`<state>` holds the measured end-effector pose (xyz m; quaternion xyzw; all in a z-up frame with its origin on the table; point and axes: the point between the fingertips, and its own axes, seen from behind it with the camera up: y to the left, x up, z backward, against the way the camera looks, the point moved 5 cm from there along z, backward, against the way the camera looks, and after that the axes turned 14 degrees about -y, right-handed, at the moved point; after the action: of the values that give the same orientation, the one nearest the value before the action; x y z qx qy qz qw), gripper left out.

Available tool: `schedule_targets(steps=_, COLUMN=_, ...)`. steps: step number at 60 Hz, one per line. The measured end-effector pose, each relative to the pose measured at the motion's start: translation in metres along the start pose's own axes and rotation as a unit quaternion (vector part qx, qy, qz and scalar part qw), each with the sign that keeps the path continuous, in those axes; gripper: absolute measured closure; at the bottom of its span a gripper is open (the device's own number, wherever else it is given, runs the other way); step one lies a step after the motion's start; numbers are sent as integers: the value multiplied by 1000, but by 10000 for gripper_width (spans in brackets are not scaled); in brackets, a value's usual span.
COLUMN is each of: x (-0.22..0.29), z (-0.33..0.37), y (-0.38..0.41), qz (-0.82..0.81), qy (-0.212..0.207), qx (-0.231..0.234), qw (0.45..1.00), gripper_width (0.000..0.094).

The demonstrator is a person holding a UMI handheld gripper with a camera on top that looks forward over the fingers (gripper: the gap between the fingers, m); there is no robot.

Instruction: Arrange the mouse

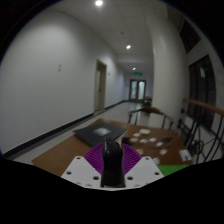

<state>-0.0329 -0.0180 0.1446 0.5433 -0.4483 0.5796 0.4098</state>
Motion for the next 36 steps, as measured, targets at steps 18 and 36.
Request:
schedule_targets(steps=18, x=-45, z=42, y=-193, qz=2, qy=71, qx=-176, qw=982, gripper_width=715)
schedule_targets(steps=36, x=-124, z=54, y=-221, qz=-29, qy=133, qx=-202, qw=970, gripper_width=711)
